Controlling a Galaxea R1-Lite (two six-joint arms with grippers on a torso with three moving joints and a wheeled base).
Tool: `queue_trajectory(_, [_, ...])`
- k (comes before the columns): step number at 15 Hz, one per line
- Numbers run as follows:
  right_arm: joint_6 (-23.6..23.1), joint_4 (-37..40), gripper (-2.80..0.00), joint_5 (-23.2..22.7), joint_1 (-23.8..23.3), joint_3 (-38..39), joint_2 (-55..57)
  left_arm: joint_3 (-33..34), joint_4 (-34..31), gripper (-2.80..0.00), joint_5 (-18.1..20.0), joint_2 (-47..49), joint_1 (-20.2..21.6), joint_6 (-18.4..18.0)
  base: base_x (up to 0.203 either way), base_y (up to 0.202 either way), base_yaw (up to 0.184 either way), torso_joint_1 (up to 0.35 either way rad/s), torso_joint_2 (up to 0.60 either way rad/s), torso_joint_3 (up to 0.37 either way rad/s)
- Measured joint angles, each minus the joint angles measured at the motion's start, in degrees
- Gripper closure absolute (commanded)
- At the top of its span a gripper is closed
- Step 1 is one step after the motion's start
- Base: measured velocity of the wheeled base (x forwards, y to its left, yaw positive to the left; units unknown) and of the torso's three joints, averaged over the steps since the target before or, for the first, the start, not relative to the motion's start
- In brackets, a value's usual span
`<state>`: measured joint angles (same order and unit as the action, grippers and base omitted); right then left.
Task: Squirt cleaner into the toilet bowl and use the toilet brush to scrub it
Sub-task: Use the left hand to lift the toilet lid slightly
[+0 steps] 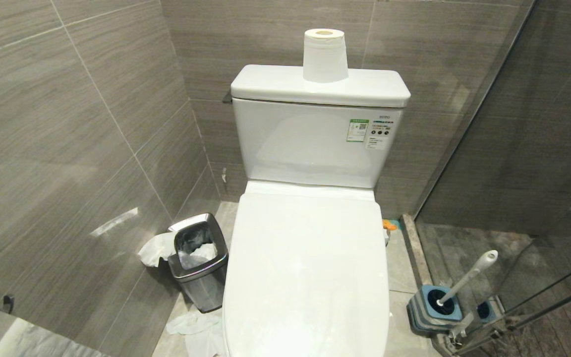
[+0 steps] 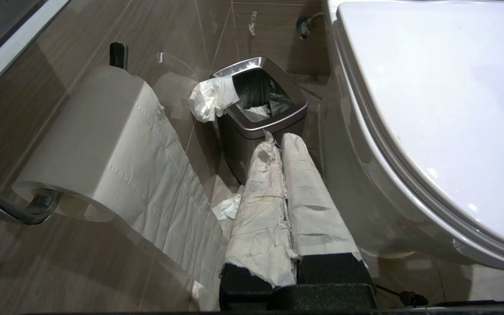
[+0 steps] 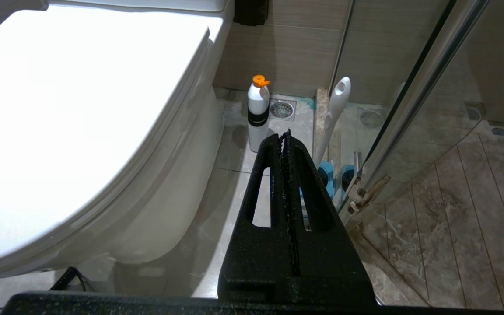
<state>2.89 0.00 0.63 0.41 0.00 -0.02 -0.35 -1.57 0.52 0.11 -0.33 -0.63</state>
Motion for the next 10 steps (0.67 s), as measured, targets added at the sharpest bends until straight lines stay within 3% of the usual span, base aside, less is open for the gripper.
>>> queue_trajectory(10, [-0.02,0.0,0.0,-0.01,0.0,0.0,-0.02,0.0,0.0,0.0,0.0,0.0,-0.02,0.04,0.0,0.0,0.0,0.0,0.0,0.0])
